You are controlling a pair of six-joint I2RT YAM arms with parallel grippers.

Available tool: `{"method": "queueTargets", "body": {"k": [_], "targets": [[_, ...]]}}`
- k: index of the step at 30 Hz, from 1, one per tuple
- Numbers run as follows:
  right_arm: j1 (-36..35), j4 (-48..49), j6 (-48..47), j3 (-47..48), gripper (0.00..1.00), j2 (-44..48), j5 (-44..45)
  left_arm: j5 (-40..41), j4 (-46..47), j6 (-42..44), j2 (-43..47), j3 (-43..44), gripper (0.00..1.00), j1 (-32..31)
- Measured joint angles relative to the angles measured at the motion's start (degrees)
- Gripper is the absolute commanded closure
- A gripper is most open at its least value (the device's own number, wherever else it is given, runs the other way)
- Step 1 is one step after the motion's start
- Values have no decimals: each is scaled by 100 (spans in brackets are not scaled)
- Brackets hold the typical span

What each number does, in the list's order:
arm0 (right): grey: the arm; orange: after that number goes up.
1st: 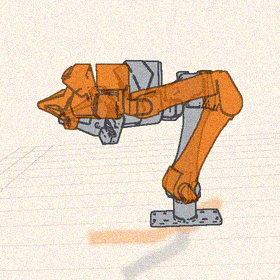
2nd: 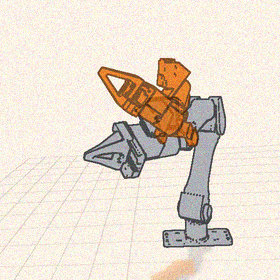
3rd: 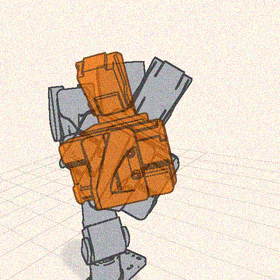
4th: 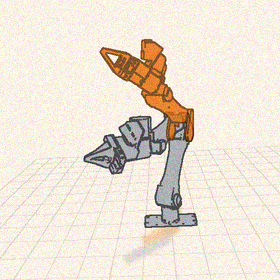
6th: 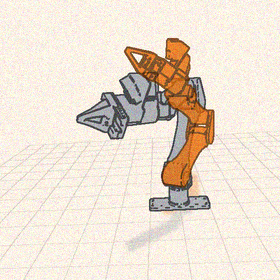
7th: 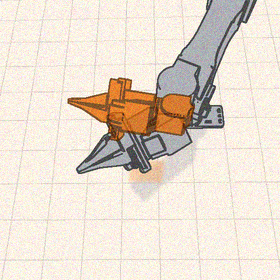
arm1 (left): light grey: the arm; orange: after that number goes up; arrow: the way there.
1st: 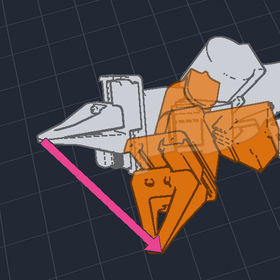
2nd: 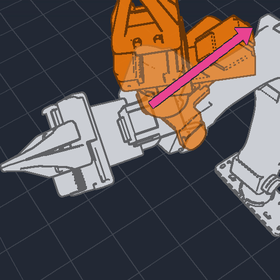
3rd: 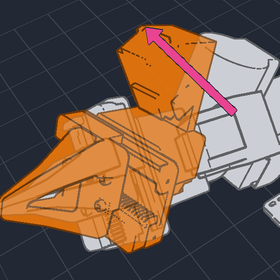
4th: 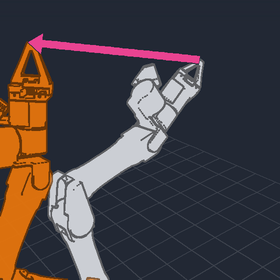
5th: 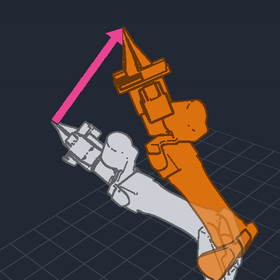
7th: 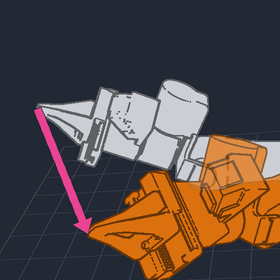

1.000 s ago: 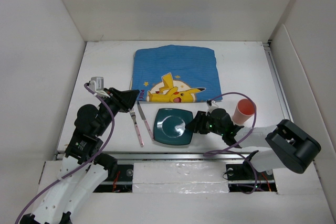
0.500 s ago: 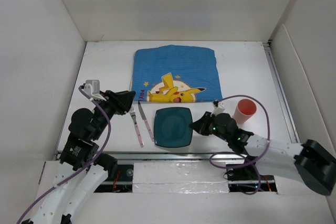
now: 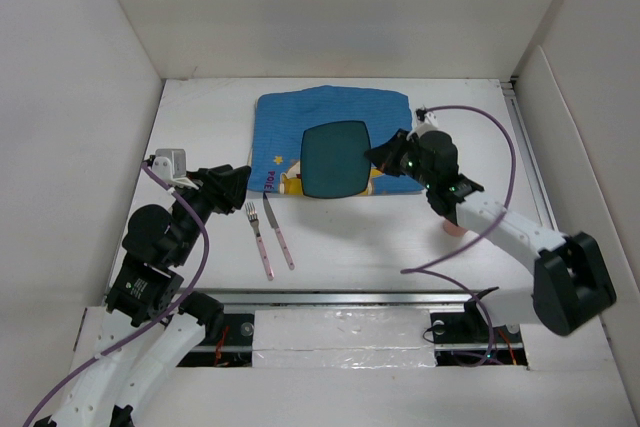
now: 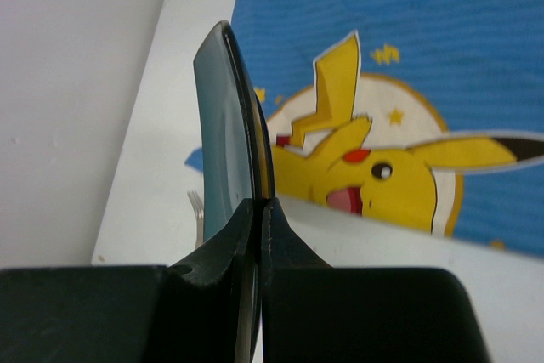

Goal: Set the dinner table for one person

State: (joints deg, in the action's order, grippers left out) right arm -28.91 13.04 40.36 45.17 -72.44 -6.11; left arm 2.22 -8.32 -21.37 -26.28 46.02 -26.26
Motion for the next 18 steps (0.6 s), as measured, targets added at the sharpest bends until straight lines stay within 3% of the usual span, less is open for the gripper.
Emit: {"method": "queueTargets", "body": {"k": [11,18], "targets": [[994,767,334,2597,100,-3665,-1250,203,-98,142,105,-153,54,0],[1235,837,540,2861,100,-4339,-1478,286,-101,149,208,-153,54,0]]}}
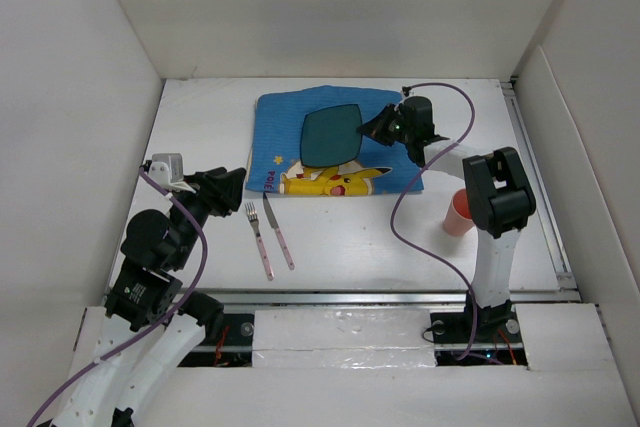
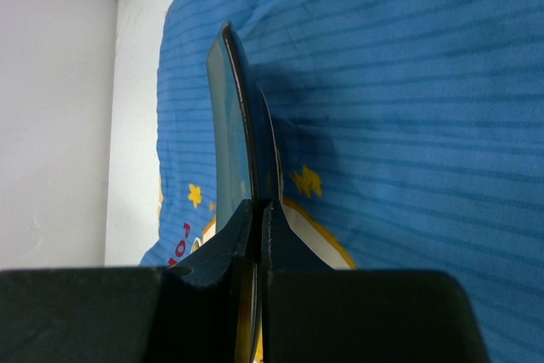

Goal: Set the dinner table for one person

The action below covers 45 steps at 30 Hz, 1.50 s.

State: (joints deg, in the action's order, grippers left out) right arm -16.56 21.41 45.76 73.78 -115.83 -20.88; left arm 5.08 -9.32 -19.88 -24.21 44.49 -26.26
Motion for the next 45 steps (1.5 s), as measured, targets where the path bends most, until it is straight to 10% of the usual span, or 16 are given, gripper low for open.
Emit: {"method": "queueTargets", "body": {"k": [12,18,24,31,35,40,45], "targets": [[68,-39,68,326,100,-627,-369,55,0,7,-7,0,54,0],[166,-184,0,400,61,-730,-448,98,0,4,-9,0,54,0],[166,-739,-452,708,43,-730,-284,103,0,4,-11,0,54,0],[111,-1635,-1182,1196,43,-461,433,103,-7,2,-42,0,54,0],[-20,-2210,-1646,1150,99,127,1062,101,-11,2,-42,0,57,0],[-457,-2815,-2232,225,100,2146,2415,96,-24,-15,-20,0,96,0],[-780,-3713,-2463,-468,73,4245,3685,92,-37,-4,107,0,100,0]]}}
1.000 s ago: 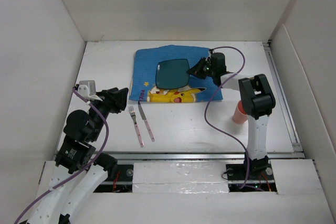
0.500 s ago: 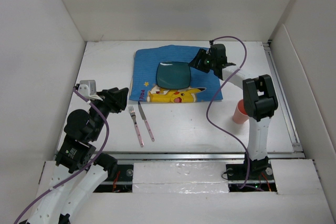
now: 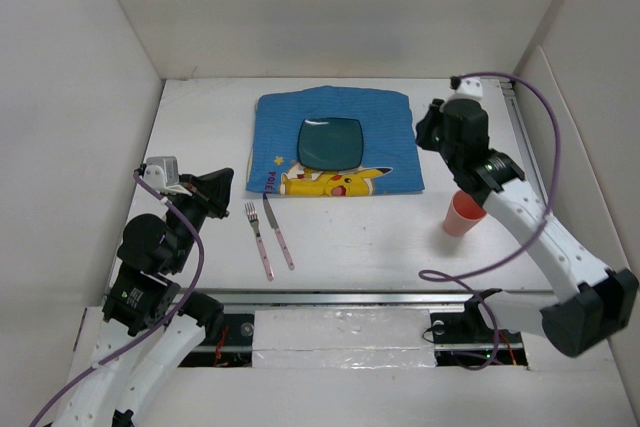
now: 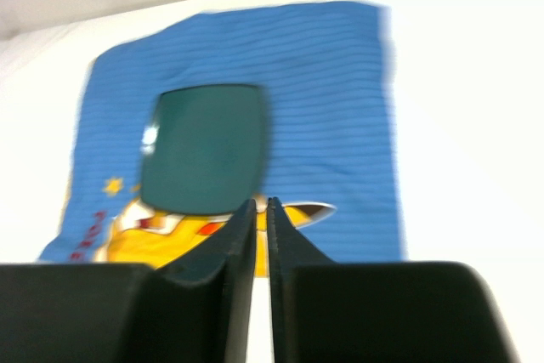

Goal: Set the dinner table for one person

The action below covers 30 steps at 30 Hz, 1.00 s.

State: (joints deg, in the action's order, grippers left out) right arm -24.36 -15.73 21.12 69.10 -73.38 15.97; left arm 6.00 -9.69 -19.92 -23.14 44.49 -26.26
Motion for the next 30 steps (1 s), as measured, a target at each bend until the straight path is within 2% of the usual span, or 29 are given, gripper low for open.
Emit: {"method": "queueTargets", "body": {"k": [2,3,4,6,11,15,21,25,28,30], "targets": [[-33,-457,116,-363,62,597,557,61,-2,7,46,0,96,0],[-61,-693,188,-579,52,831,813,90,-9,15,57,0,91,0],[-105,-953,302,-828,49,1029,1064,116,-9,20,74,0,84,0],[-186,-1488,461,-1298,44,1320,1399,111,-4,28,101,0,78,0],[-144,-2450,852,-1904,44,1753,1759,87,-4,39,208,0,76,-35],[-2,-2588,975,-1926,44,2033,1912,35,2,37,343,0,75,-39],[450,-2487,914,-1950,46,1683,1727,7,0,37,426,0,74,-39],[468,-2103,835,-2135,48,1521,1451,4,0,37,444,0,74,-39],[490,-1891,758,-2236,58,1370,1314,-24,2,35,442,0,74,-39],[533,-1735,710,-2297,78,1246,1259,-50,2,35,439,0,74,-39]]}}
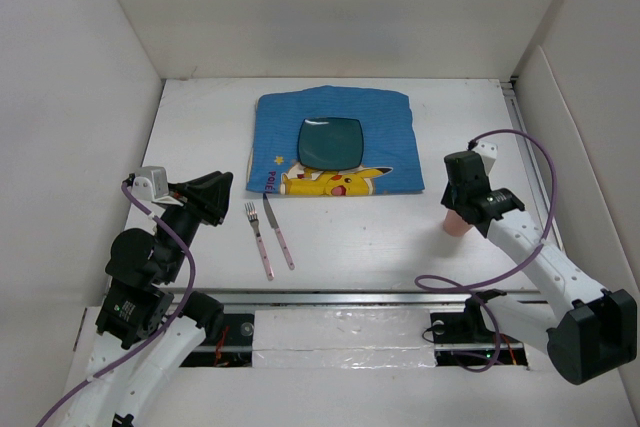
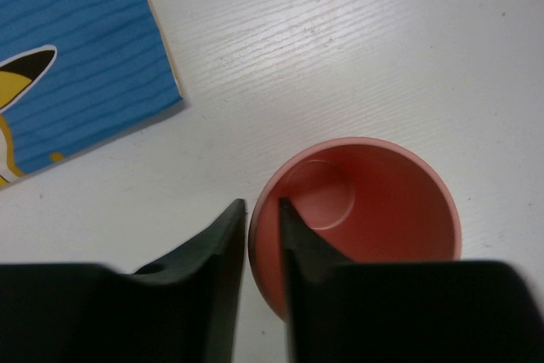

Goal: Set the dinner table for one person

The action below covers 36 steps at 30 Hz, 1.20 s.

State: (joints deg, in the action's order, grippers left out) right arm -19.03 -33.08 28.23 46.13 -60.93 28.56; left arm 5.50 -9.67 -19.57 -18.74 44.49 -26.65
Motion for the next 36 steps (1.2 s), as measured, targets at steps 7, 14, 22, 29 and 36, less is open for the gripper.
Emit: {"method": "queueTargets", "body": {"k": [7,14,22,29,36], "targets": [[175,367,-155,-15,100,-223,20,-76,0,2,-33,0,74,0],[267,535,-758,2181,100,-1508,-164,-94,2,2,-101,0,72,0],[323,702,-1508,6041,100,-4712,-610,-81,-2,4,-203,0,70,0],[323,42,-1926,8994,100,-7289,-1067,-44,-2,22,-271,0,70,0],[323,-162,-2026,9313,100,-7681,-1425,-46,-2,26,-424,0,70,0]]}}
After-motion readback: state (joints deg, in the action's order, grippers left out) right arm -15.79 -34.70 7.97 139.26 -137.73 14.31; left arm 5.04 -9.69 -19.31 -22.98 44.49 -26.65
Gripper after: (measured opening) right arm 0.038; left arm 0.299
